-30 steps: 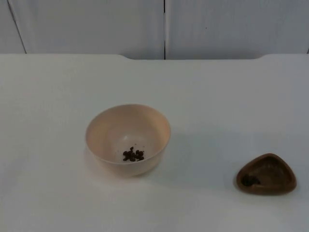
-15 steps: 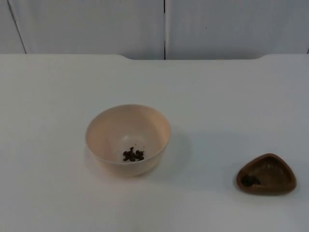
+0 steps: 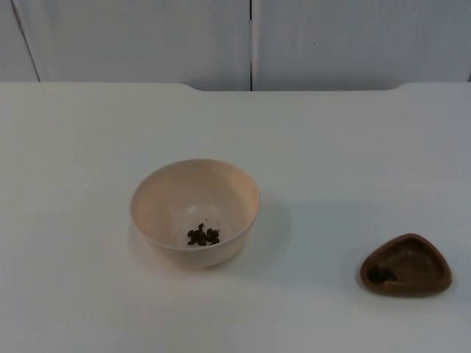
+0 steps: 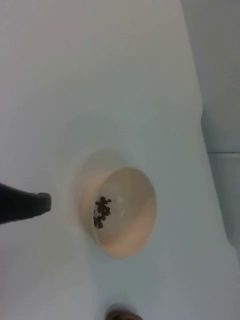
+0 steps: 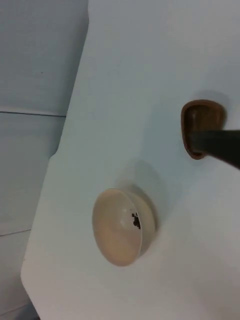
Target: Pick up the bowl with the left hand and pour the coffee beans from the cup into the bowl with the right hand.
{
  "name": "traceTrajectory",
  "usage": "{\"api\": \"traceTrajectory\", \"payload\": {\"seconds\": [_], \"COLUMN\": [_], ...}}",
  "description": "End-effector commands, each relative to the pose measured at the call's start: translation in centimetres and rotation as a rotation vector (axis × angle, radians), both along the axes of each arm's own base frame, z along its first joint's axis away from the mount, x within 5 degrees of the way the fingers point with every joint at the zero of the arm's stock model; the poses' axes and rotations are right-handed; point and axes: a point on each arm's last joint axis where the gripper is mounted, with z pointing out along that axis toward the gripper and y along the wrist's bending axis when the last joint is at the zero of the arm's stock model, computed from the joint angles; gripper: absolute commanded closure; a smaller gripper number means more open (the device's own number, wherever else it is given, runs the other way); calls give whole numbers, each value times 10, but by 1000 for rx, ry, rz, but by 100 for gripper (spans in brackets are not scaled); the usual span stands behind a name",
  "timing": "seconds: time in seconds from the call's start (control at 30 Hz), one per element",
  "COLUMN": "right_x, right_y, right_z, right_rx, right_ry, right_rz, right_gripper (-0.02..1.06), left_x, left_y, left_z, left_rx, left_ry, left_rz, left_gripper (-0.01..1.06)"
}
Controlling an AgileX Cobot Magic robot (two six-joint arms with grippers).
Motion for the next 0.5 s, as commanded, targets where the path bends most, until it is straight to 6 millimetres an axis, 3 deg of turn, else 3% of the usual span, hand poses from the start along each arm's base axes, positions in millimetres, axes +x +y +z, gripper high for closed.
{"api": "traceTrajectory", "payload": {"seconds": [0.0,0.13,0.3,0.47], "right_x": [-4,-9,-9,-9], "right_y": [-2,-5,-4,-4], "right_z": [-2,-11,-37,-37], "right_rx": [-10,-39,-50,-39], "right_ry": [5,42,88,91], "right_rz": [8,4,5,-3], "right_gripper": [35,35,35,35], "left_x": [-6,-10,-7,-2], "left_y": [2,4,2,-2], "left_z": [-4,-4,-18,-25], "left_rx": [-2,-2,28,30], "left_ry": [-4,-31,35,34], "left_rz": [-16,-14,-16,-37], "left_gripper": [46,46,46,46]}}
